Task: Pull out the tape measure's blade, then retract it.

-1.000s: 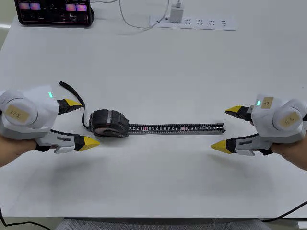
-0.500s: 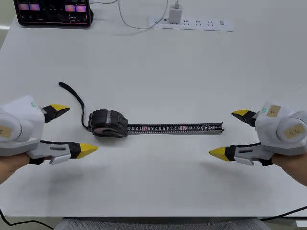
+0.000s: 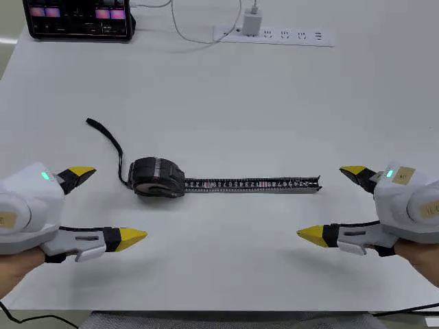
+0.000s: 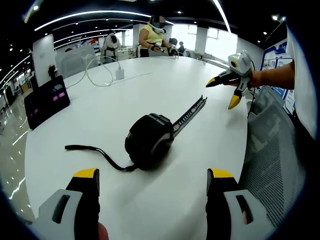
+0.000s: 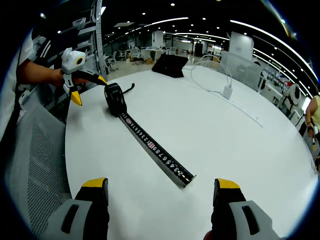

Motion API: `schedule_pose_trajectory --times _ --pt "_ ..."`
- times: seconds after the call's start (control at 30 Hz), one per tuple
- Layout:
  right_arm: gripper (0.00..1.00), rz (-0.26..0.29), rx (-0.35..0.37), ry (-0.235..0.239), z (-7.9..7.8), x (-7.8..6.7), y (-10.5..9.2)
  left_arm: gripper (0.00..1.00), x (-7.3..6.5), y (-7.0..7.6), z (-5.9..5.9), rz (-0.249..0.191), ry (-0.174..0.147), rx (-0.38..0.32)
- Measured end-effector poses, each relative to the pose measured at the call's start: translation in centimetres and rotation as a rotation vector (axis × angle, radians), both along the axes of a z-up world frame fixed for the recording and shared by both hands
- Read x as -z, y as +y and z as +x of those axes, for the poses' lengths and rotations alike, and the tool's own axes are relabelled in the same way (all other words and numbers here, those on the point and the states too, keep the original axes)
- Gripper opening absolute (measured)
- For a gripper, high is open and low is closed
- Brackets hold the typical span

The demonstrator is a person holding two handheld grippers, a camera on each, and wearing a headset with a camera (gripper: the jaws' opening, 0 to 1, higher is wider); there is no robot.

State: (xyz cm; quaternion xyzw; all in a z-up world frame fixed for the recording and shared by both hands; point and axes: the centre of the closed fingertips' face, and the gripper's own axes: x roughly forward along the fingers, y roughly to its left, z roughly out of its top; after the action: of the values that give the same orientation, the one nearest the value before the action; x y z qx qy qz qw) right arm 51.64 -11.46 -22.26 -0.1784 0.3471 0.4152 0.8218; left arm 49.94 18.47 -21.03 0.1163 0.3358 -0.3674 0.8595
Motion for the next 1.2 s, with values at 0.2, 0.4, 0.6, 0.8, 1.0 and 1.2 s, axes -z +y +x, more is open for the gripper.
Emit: schedule_pose_trajectory --times 0.2,0.4,0.6,0.8,1.0,1.2 --pt "0.86 0.034 0.018 -0.016 -0.6 -0.5 0.6 0.87 0.3 0.2 -0.6 -0.009 -0.018 -0.013" --pt "0.85 0.063 0.038 -0.036 -0.9 -0.9 0.4 0.9 0.2 0.3 -1.3 -0.023 -0.033 -0.04" --pt "0.85 0.084 0.048 -0.041 -1.5 -0.9 0.3 0.91 0.6 0.1 -1.9 -0.044 -0.022 -0.064" --pt "0.84 0.092 0.041 -0.03 -1.8 -0.5 0.4 0.91 1.1 -0.1 -2.4 -0.044 -0.017 -0.071" --pt "0.84 0.11 0.057 -0.017 -2.1 -0.1 0.2 0.91 1.3 -0.5 -2.6 -0.054 -0.01 -0.08" --pt "0.84 0.118 0.064 -0.018 -2.2 0.0 0.2 0.91 1.2 -0.9 -2.6 -0.052 -0.012 -0.067"
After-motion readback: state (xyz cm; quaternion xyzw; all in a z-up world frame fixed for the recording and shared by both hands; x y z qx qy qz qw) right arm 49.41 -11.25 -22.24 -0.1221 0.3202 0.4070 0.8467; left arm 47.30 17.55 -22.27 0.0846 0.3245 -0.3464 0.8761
